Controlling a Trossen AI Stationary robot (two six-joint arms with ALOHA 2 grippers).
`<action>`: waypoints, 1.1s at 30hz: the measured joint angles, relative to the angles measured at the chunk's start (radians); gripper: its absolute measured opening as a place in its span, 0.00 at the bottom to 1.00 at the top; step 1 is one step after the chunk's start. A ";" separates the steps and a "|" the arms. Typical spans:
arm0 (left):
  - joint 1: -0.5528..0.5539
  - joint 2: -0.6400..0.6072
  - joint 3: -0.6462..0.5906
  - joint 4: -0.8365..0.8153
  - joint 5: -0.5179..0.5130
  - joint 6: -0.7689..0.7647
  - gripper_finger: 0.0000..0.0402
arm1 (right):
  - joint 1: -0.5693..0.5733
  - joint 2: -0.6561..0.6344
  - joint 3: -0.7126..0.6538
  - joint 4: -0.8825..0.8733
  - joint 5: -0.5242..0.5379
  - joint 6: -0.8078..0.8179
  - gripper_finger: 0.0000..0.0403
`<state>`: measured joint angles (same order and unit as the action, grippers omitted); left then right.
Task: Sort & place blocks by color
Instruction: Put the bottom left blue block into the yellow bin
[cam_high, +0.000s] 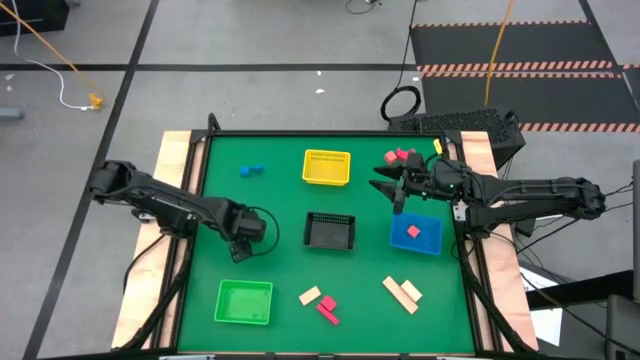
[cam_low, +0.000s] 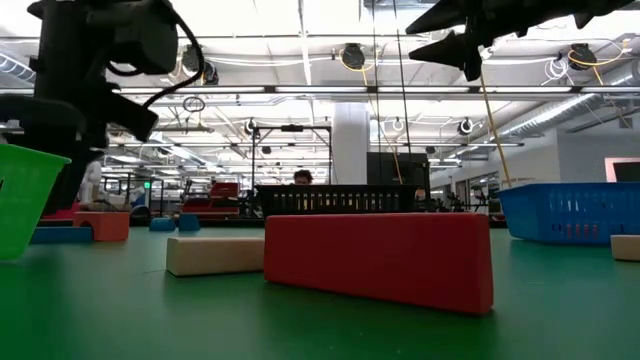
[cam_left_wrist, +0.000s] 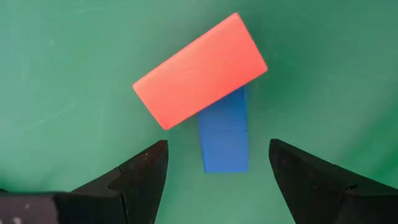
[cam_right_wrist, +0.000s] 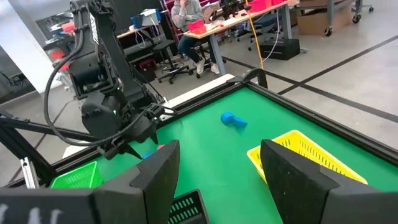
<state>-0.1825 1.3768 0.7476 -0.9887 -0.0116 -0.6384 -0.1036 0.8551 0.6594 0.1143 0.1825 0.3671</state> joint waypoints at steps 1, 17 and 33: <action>0.000 0.004 -0.008 0.002 0.000 -0.002 0.69 | 0.000 0.000 0.000 0.000 0.000 -0.008 0.53; 0.000 0.004 -0.124 0.117 0.015 -0.174 0.69 | 0.000 0.000 0.000 -0.003 0.000 -0.016 0.53; -0.005 -0.010 -0.125 0.121 0.261 -0.118 0.32 | 0.000 0.000 0.000 -0.014 0.003 -0.015 0.53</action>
<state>-0.1874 1.3665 0.6221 -0.8673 0.2495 -0.7564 -0.1040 0.8551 0.6590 0.0998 0.1853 0.3519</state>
